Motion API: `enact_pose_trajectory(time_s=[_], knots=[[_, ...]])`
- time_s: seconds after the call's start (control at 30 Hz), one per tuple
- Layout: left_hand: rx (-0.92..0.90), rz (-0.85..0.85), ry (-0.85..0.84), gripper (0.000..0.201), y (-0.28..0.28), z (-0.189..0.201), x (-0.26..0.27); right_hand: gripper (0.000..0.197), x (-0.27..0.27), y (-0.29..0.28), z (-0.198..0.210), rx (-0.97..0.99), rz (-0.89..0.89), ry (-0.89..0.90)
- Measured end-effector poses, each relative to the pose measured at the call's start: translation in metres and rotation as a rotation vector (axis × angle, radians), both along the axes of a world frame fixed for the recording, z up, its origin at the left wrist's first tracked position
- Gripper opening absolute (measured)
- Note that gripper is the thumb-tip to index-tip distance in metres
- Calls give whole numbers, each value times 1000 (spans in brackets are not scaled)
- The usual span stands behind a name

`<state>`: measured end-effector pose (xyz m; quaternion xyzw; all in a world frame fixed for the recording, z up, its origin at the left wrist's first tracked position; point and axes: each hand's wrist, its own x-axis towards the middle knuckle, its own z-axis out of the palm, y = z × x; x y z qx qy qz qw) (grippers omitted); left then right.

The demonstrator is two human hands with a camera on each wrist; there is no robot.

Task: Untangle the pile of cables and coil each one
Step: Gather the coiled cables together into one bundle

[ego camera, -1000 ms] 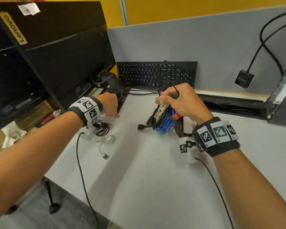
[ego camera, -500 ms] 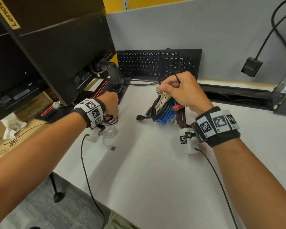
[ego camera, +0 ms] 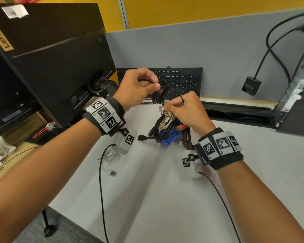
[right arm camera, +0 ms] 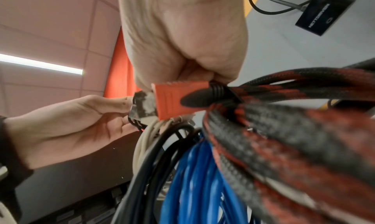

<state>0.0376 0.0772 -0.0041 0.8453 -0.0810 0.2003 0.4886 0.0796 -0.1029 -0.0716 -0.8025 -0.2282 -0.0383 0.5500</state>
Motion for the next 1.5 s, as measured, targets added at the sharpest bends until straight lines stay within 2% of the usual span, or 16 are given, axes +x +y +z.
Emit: enact_pose_trajectory(time_s=[0.27, 0.4, 0.57, 0.63, 0.73, 0.8, 0.87, 0.93, 1.07, 1.17, 1.27, 1.37, 1.43, 1.5], knots=[[337, -84, 33, 10, -5, -13, 0, 7, -1, -1, 0, 69, -35, 59], [100, -75, 103, 22, -4, -16, -1, 6, -1, -2, -1, 109, -35, 75], [130, -84, 185, 21, -2, -19, -2, 11, -1, -4, -1, 108, 3, 56], [158, -48, 167, 17, -4, -16, -2, 10, -1, -4, -2, 115, 14, 68], [392, 50, 33, 9, -6, -7, -1, 3, 1, -4, -3, 118, -27, 85], [470, 88, -70, 8, -6, 4, -1, 11, 5, -6, -1, 139, -103, 50], [448, 110, -110, 8, -6, 15, 0, 22, 7, -8, 4, 182, -160, 12], [444, 122, -99, 8, -7, 19, -1, 32, 6, -9, 9, 230, -138, 8], [440, 42, -96, 10, -20, 18, -8, 16, -4, -9, 14, 190, 7, -36], [401, -27, -96, 12, -26, 19, -10, 13, -8, -8, 16, 191, 89, 3], [347, -63, -41, 17, -27, 21, -13, 11, -8, -10, 17, 170, 88, -8], [250, -67, 120, 30, -18, 21, -13, 7, -5, -10, 14, 148, 53, -25], [396, -12, 291, 28, -5, 17, -14, 5, -5, -10, 14, 123, 41, -33], [677, 51, 433, 17, 11, 8, -18, 7, -6, -10, 15, 82, 40, -54]])
